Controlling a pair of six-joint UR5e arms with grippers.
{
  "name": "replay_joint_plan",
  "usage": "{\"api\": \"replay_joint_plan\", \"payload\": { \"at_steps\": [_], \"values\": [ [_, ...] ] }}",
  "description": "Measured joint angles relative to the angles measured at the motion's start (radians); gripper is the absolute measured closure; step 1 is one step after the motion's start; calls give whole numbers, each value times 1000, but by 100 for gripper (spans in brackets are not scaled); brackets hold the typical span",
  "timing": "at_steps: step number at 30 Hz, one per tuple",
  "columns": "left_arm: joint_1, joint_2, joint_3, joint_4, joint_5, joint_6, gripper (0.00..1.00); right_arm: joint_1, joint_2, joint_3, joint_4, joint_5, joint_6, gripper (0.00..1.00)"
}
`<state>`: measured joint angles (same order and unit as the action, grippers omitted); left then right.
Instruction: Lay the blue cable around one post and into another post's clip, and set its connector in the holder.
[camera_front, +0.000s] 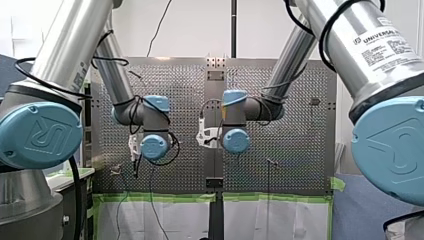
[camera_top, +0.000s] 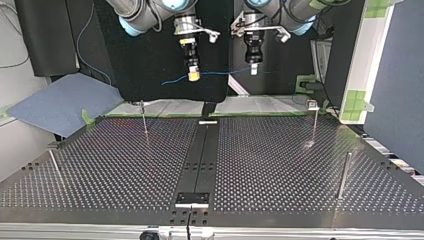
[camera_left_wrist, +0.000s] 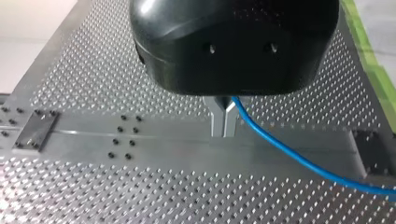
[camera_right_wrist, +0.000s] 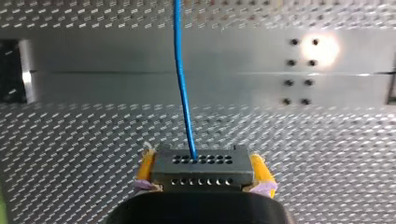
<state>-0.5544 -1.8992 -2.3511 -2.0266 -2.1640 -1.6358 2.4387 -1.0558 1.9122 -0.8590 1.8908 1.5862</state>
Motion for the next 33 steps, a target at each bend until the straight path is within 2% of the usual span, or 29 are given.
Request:
{"api": "replay_joint_plan", "payload": {
  "at_steps": [12, 22, 27, 33],
  "values": [
    [53, 103, 76, -104, -13, -1, 100, 4, -112, -89, 112, -26, -6, 100],
    [125, 179, 90, -180, -4, -62, 100, 11, -199, -177, 201, -43, -19, 100],
    [172, 227, 90, -227, -3, -85, 100, 12, -214, -220, 245, -62, -20, 100],
    [233, 287, 90, -287, -3, -91, 100, 14, -216, -275, 289, -88, -24, 100]
  ]
}}
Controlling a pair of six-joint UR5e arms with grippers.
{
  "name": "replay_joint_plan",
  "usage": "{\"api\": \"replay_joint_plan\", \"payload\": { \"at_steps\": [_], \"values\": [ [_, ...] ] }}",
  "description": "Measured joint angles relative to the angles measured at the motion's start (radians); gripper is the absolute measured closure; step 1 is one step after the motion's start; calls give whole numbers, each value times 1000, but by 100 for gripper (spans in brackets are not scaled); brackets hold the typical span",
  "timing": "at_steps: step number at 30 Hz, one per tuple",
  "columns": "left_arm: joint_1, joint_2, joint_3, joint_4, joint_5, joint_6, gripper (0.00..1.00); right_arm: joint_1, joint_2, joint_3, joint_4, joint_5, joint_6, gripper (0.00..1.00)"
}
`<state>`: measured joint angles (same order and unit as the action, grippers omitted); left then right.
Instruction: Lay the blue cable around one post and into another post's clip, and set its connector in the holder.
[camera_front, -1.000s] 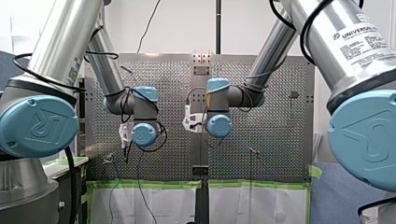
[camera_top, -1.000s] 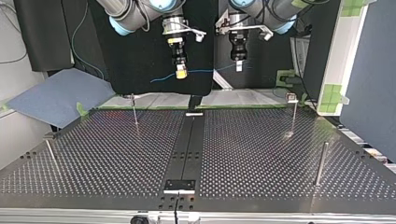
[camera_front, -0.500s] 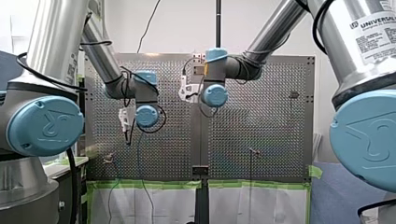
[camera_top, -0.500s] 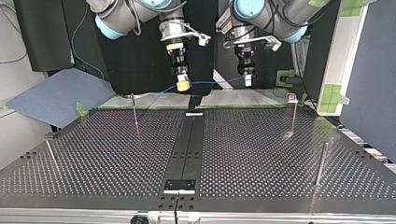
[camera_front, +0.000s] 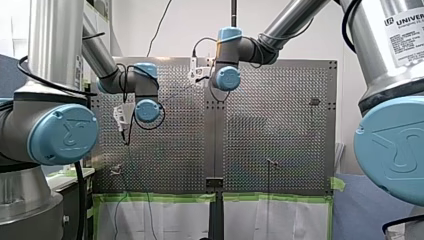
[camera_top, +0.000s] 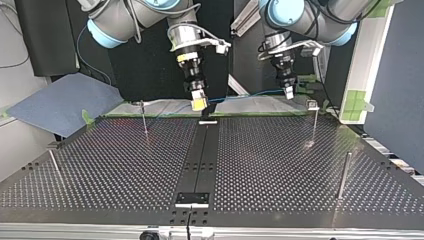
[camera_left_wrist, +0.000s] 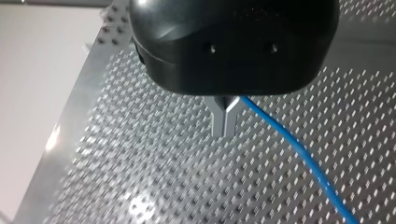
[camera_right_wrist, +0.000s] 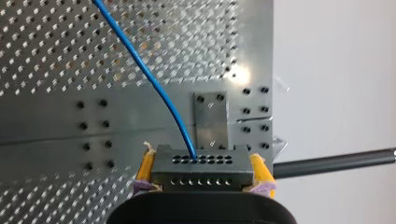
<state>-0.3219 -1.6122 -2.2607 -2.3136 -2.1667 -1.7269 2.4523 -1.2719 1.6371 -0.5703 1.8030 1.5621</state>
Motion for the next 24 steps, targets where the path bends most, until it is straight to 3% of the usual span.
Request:
{"api": "replay_joint_plan", "payload": {
  "at_steps": [10, 18, 24],
  "values": [
    [87, 90, 56, -60, -3, -61, 100, 3, 0, -40, 15, -57, -9, 100],
    [124, 162, 129, -123, -22, -133, 100, 5, 7, -84, 19, -101, -4, 100],
    [156, 192, 178, -172, -32, -172, 100, 10, 43, -138, 60, -145, -7, 100]
  ]
}}
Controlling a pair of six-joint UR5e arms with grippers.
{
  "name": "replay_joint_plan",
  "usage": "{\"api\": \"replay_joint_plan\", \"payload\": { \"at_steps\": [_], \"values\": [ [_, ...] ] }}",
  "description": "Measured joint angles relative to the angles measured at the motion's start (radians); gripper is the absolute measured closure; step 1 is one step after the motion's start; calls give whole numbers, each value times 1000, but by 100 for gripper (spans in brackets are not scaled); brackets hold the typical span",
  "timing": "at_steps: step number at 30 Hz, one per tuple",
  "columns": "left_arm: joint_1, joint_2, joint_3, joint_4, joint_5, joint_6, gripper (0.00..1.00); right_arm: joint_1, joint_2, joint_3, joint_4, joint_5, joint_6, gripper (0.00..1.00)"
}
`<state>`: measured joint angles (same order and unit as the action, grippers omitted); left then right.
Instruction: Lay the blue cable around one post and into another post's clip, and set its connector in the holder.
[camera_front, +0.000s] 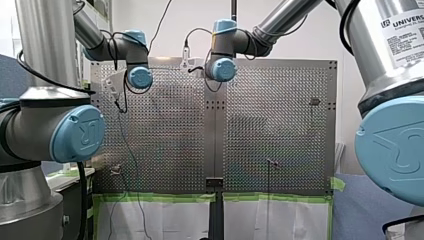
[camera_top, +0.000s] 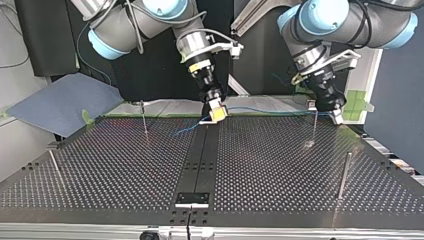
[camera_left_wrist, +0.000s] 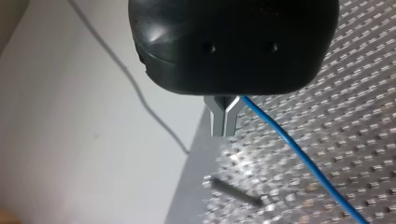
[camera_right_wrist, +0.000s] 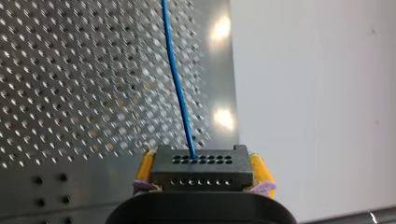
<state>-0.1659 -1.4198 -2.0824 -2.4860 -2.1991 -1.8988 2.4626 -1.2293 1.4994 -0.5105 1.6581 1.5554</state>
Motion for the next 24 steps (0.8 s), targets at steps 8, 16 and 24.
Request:
{"api": "replay_joint_plan", "payload": {
  "at_steps": [8, 16, 24],
  "values": [
    [64, 28, 40, -61, 46, -59, 100, 17, 38, -73, 36, -24, -1, 100],
    [137, 43, 93, -92, 119, -110, 100, 24, 51, -143, 51, -31, 9, 100],
    [201, 28, 147, -102, 183, -132, 100, 26, 58, -185, 51, -42, 13, 100]
  ]
}}
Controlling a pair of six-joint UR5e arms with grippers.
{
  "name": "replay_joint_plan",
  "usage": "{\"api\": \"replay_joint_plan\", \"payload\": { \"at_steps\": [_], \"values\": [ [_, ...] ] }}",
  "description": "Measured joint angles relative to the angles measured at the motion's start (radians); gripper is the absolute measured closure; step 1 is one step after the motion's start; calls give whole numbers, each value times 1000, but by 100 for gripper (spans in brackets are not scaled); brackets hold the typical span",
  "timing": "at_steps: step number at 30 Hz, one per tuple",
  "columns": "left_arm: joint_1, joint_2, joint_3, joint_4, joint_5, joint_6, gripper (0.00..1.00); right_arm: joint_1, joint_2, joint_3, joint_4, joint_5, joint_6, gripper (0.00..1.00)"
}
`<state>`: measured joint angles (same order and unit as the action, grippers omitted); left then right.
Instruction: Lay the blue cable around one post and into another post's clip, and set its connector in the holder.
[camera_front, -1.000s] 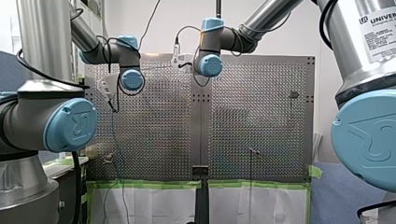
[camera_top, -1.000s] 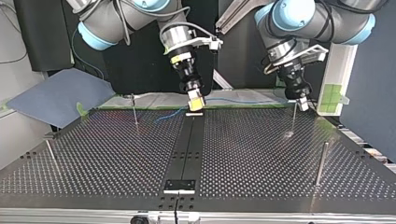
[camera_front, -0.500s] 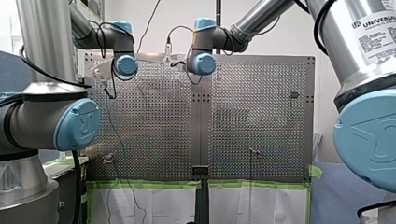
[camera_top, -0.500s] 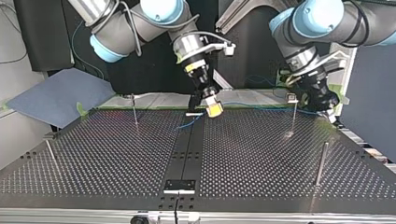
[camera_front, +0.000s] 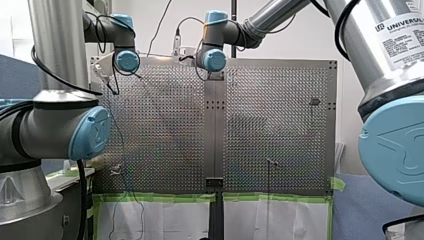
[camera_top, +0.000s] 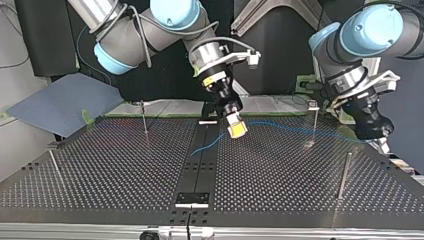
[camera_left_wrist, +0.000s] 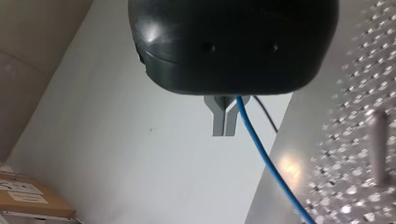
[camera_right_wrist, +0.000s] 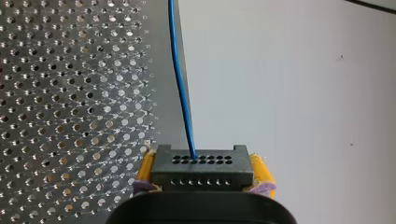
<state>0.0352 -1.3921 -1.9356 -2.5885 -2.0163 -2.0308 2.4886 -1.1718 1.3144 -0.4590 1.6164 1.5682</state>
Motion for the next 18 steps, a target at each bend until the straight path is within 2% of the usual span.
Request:
{"api": "replay_joint_plan", "payload": {
  "at_steps": [10, 18],
  "values": [
    [82, -54, 76, 0, 81, -34, 100, 5, 58, -71, 33, -13, 0, 100],
    [151, -99, 139, -2, 151, -53, 100, -1, 79, -110, 36, -13, 1, 100]
  ]
}}
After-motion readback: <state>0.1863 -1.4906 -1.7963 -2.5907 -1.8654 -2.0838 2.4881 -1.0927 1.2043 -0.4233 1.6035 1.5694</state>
